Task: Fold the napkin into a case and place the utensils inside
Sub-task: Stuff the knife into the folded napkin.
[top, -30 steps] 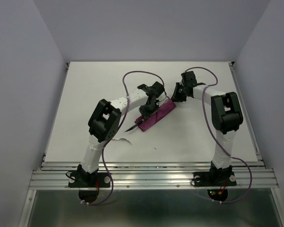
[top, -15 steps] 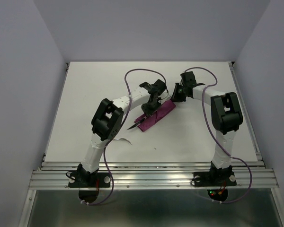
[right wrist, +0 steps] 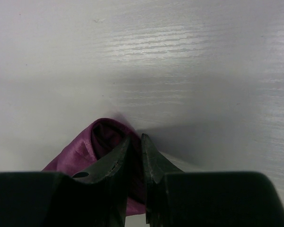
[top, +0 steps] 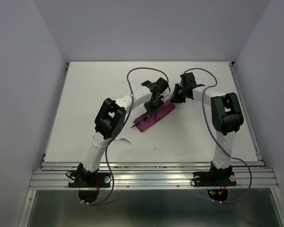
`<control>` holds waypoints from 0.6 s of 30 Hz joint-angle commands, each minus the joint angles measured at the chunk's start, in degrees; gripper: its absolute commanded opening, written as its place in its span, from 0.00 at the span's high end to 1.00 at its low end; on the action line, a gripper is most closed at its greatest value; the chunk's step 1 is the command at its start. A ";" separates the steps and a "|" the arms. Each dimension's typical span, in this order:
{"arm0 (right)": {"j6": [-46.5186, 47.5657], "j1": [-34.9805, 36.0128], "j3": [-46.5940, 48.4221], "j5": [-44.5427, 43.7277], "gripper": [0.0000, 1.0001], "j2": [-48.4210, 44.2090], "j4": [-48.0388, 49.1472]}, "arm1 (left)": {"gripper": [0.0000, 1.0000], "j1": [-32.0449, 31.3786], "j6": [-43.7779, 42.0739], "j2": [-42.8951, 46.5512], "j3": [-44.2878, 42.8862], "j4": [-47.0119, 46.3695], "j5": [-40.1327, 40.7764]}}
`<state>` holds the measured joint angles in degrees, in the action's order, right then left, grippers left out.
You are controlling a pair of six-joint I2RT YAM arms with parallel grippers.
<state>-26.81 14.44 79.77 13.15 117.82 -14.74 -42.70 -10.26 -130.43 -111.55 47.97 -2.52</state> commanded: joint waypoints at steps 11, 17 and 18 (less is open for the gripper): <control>0.53 0.86 -2.16 0.21 0.80 -1.98 -0.46 | 1.00 -0.11 -1.52 -2.28 -7.10 0.29 -2.31; 0.53 1.38 -2.25 0.21 0.80 -1.98 -0.38 | 1.00 0.07 -1.60 -3.07 -8.07 -0.06 -2.22; 0.53 1.38 -2.25 0.21 0.80 -1.89 -0.46 | 1.00 0.07 -1.60 -3.07 -8.16 -0.06 -2.22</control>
<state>-26.81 14.76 78.76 13.56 117.25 -14.31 -42.68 -10.92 -134.10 -116.31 47.79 -4.23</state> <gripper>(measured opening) 0.204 0.071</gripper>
